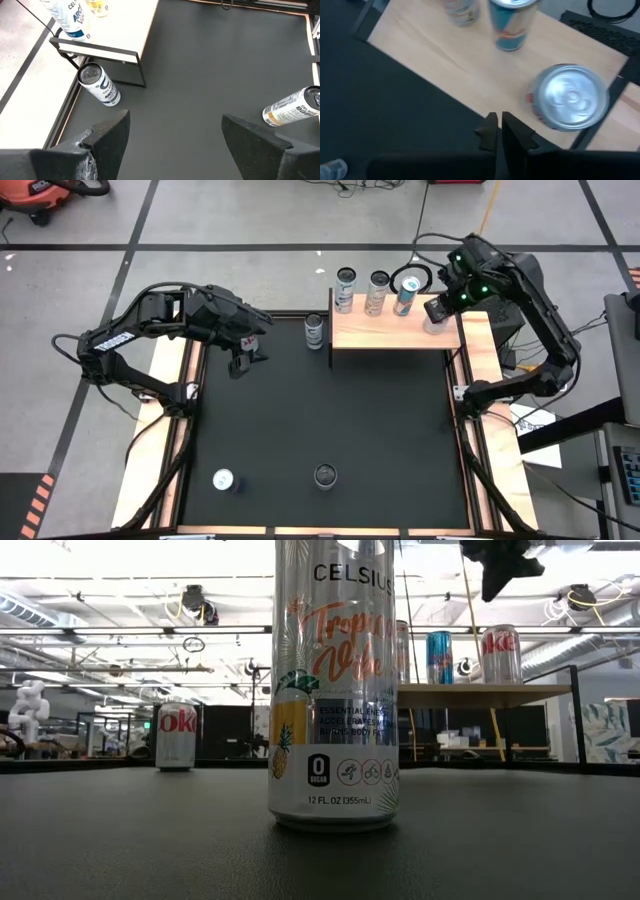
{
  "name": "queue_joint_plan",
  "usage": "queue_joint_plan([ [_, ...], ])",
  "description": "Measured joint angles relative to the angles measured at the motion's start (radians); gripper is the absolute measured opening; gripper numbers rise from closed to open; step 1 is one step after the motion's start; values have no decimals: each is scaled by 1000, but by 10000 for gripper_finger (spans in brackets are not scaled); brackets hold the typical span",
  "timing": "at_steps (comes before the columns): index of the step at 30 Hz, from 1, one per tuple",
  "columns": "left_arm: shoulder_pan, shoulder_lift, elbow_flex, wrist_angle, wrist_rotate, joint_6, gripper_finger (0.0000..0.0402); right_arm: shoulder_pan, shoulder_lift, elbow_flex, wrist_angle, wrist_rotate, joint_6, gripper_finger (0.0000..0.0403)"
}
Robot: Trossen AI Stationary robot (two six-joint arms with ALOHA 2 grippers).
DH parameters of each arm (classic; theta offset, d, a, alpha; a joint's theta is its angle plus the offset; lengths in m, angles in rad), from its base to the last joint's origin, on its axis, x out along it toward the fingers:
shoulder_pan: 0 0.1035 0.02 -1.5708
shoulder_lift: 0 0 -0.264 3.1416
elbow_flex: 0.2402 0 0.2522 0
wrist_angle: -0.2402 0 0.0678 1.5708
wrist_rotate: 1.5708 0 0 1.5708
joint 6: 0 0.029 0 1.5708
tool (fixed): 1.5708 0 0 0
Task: Place canned beverage on shelf
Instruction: Put the bottom red-silver soda can on the shelf
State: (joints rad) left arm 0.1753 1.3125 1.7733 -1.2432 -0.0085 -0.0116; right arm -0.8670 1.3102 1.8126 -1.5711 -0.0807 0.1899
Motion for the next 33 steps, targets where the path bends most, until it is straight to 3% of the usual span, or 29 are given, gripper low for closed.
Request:
queue_joint_plan([
  [5,0,0,0,0,0,27,318,80,0,0,0,1,50,18],
  [10,0,0,0,0,0,25,318,132,0,0,0,10,112,3],
  [14,0,0,0,-5,0,26,318,159,-16,-19,1,97,199,2],
  [21,0,0,0,-5,0,50,318,219,-72,-170,-1,183,345,1],
  [33,0,0,0,-8,0,72,318,214,-102,-263,0,376,382,0],
])
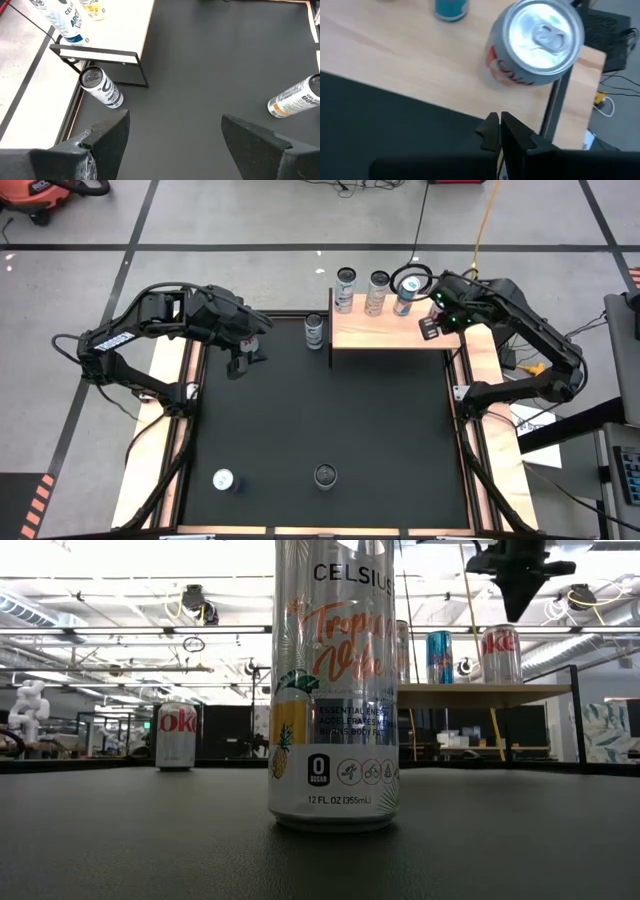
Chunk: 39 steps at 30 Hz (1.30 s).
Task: Place canned beverage on shelf
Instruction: Put the bottom red-silver soda can on the shelf
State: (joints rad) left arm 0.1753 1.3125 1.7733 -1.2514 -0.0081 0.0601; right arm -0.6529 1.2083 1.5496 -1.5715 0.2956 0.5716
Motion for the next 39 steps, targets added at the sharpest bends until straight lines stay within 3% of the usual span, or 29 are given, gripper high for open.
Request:
queue_joint_plan([
  [31,0,0,0,4,5,0,318,-218,104,-1,42,92,-127,0],
  [39,0,0,0,8,5,0,318,-219,103,-1,58,96,-117,0],
])
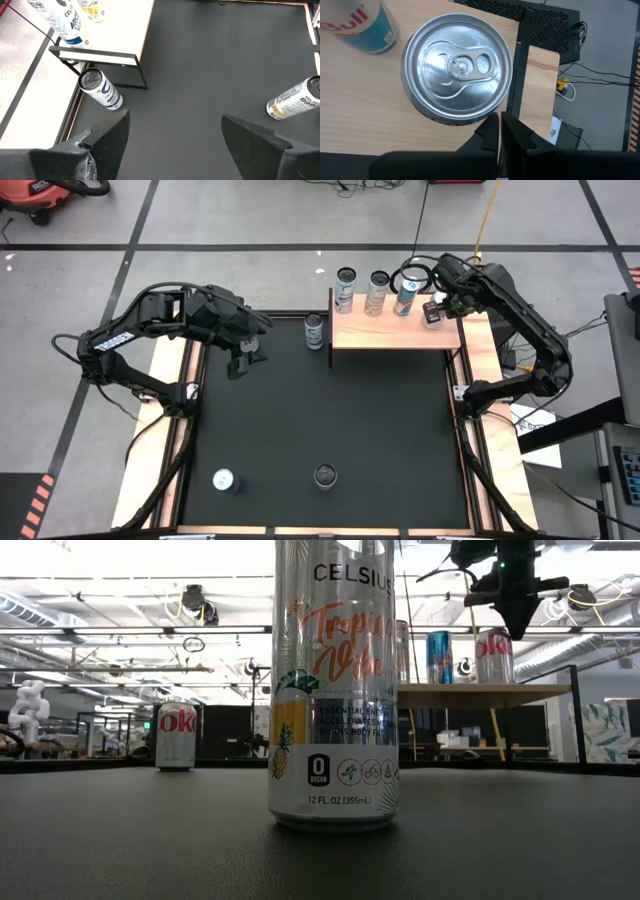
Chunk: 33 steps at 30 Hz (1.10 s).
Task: Place canned beverage on shelf
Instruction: Put the bottom red-silver soda can on the shelf
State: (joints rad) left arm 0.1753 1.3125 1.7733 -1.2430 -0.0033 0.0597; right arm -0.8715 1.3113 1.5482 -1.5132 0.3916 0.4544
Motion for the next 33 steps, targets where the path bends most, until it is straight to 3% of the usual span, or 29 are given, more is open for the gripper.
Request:
queue_joint_plan([
  [12,0,0,0,0,0,0,318,1,-32,0,-57,-7,3,0],
  [18,0,0,0,0,0,7,318,6,-55,0,-38,-132,-2,0],
  [33,0,0,0,0,-1,6,318,6,-14,0,35,-129,-7,0],
])
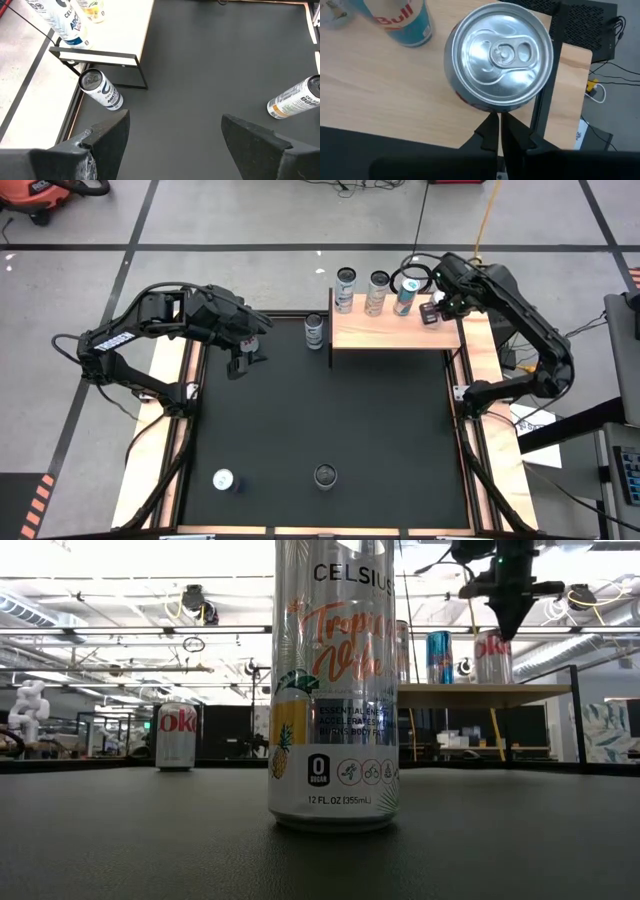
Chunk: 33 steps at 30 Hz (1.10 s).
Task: Place canned beverage on shelf
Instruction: Put the bottom red-silver soda can on the shelf, then put the white-blue soda can on the shelf aligned with the other white-blue soda can
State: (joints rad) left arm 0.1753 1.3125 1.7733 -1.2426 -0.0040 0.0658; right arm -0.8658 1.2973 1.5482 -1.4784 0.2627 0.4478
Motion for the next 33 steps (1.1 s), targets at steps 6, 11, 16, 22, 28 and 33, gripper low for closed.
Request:
queue_joint_plan([
  [6,0,0,0,0,0,0,318,-4,40,0,8,51,-9,0],
  [11,0,0,0,-2,0,-1,318,-4,63,0,28,53,-24,0],
  [16,0,0,0,-5,0,-4,318,-4,67,0,61,52,-44,0],
  [22,0,0,0,-9,0,-7,318,-4,55,0,30,51,-67,0],
  [28,0,0,0,-8,0,-7,318,-4,27,0,29,50,-70,0],
  [33,0,0,0,-9,0,-8,318,15,-12,0,23,-48,-92,0],
])
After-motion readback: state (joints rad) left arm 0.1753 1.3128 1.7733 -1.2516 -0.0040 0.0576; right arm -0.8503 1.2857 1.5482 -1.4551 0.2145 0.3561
